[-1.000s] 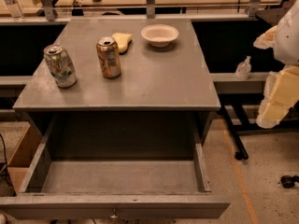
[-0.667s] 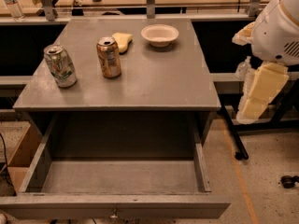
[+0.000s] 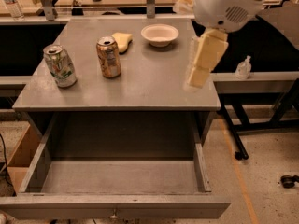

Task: Place 7up can into top drawer

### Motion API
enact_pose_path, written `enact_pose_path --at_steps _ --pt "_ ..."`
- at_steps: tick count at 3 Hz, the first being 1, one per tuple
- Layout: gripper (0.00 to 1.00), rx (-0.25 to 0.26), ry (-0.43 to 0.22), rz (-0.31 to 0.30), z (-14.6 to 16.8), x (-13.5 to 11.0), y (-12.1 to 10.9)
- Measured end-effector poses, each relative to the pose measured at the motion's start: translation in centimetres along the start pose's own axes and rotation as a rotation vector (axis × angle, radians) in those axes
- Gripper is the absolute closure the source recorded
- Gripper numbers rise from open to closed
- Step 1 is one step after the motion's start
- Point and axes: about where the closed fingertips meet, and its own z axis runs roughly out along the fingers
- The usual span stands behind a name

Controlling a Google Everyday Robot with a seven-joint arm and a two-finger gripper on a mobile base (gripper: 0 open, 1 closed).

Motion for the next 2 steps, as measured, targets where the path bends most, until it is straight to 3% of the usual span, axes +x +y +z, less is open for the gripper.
enact_pose_path --at_steps 1,2 --pt "0.0 -0.017 -0.11 -0.079 2.1 -5.2 -3.1" --pt "0.0 -0.07 -0.213 -0.135 5.5 -9.9 -5.9"
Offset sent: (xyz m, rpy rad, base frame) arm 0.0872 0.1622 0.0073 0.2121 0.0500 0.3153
